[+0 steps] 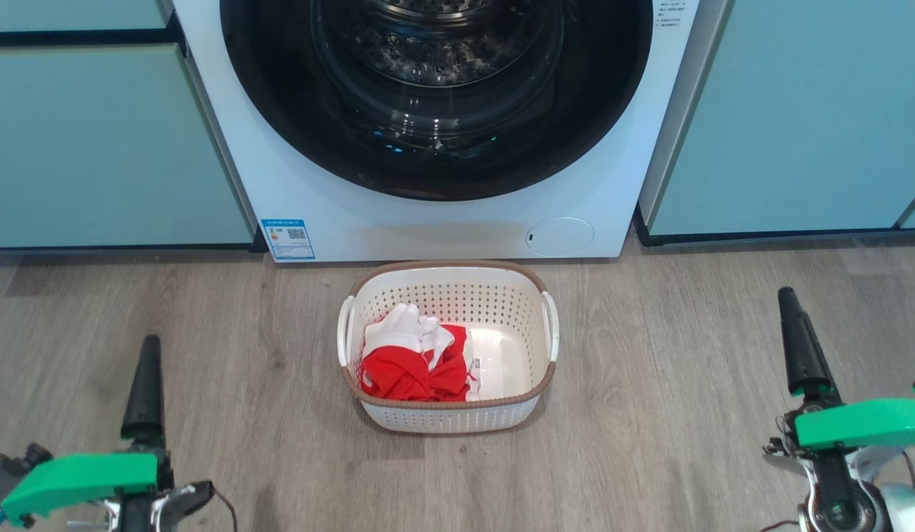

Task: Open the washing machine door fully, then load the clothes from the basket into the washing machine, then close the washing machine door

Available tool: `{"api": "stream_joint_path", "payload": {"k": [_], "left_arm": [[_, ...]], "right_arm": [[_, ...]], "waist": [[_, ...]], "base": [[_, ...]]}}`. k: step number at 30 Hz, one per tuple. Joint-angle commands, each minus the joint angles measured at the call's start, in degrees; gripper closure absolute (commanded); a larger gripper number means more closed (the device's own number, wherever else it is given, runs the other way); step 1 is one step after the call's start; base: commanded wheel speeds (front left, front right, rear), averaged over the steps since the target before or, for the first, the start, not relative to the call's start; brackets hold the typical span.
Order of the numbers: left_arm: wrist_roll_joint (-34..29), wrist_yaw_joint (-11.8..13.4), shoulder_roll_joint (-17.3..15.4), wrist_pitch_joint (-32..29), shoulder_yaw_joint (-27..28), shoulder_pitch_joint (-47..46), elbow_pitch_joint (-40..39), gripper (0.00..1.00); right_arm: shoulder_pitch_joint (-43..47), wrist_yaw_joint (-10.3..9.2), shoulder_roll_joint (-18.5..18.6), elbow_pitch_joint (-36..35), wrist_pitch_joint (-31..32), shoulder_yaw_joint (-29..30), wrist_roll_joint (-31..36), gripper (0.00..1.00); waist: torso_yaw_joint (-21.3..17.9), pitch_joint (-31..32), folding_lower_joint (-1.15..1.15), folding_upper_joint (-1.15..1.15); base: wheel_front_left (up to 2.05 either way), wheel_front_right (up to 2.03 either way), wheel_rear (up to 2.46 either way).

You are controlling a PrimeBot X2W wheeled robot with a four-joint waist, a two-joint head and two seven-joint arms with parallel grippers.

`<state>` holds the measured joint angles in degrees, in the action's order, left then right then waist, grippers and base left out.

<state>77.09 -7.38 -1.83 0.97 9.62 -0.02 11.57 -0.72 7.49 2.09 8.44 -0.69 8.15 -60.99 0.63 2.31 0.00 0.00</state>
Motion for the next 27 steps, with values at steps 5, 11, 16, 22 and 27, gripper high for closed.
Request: {"api": "stream_joint_path", "payload": {"k": [5, 11, 16, 22, 27], "left_arm": [[-4.23, 0.87, -0.55, 1.17, 1.76, -3.62, -5.02, 0.0], [-10.43, 3.7, -0.59, 2.17, 1.52, -3.81, -9.86, 0.0], [-16.97, 6.66, -0.62, 3.01, -0.77, -3.51, -13.82, 0.0], [-25.38, 9.69, -0.66, 4.02, -5.46, -2.46, -16.63, 0.0], [-33.63, 11.61, -0.7, 4.86, -9.84, -1.8, -17.27, 0.0]], "right_arm": [[-3.6, 0.01, 0.55, -4.82, -1.34, -1.39, 6.72, 0.0], [-4.1, 0.01, 0.56, -7.53, -2.36, -2.77, 14.44, 0.0], [-4.22, 0.01, 0.58, -8.9, -3.2, -4.05, 20.24, 0.0], [-3.51, 0.01, 0.6, -8.87, -4.22, -5.55, 25.52, 0.0], [-3.16, 0.01, 0.61, -8.35, -5.07, -6.26, 28.78, 0.0]], "waist": [[0.13, 0.04, 0.0, 0.0], [0.23, 0.13, 0.0, 0.0], [0.36, 0.31, 0.0, 0.0], [0.54, 0.78, 0.0, 0.0], [0.63, 1.2, 0.0, 0.0]], "base": [[0.0, 0.0, 0.0], [0.0, 0.0, 0.0], [0.0, 0.0, 0.0], [0.0, 0.0, 0.0], [0.0, 0.0, 0.0]]}}
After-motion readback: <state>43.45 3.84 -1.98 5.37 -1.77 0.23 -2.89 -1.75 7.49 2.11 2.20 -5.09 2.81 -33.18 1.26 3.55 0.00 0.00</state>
